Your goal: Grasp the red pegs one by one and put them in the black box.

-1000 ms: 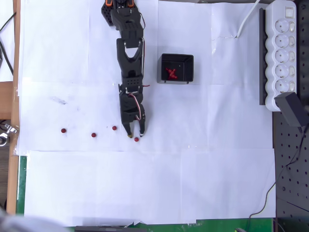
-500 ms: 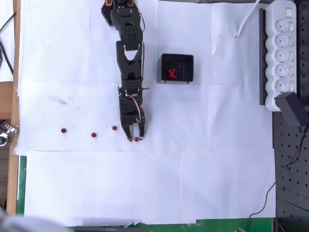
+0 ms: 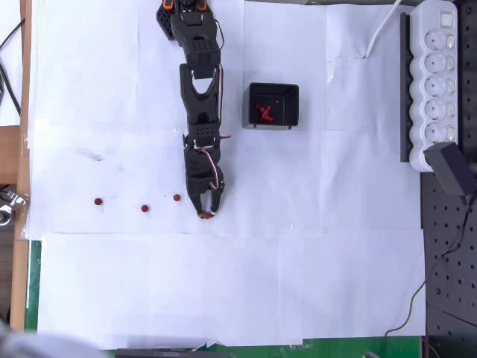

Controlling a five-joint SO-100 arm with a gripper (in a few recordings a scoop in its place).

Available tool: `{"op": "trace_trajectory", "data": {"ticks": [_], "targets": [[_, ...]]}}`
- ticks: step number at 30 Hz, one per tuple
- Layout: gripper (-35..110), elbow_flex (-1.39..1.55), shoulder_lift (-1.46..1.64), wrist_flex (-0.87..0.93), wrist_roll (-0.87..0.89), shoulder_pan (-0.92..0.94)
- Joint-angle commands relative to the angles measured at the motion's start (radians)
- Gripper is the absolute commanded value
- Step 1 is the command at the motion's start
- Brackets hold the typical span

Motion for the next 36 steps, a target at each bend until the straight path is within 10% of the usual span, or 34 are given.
{"op": "trace_trajectory", "data": {"ticks": [1,9,22,36], "targets": [[0,0.075,-0.041,0.153,-0.081,0.003],[0,0.425,-0.241,0.983,-0.502,-0.037],[0,0.569,-0.821,1.738,-0.799,-0.347],[0,-0.040,-0.965,1.681,-0.868,-0.675]]}}
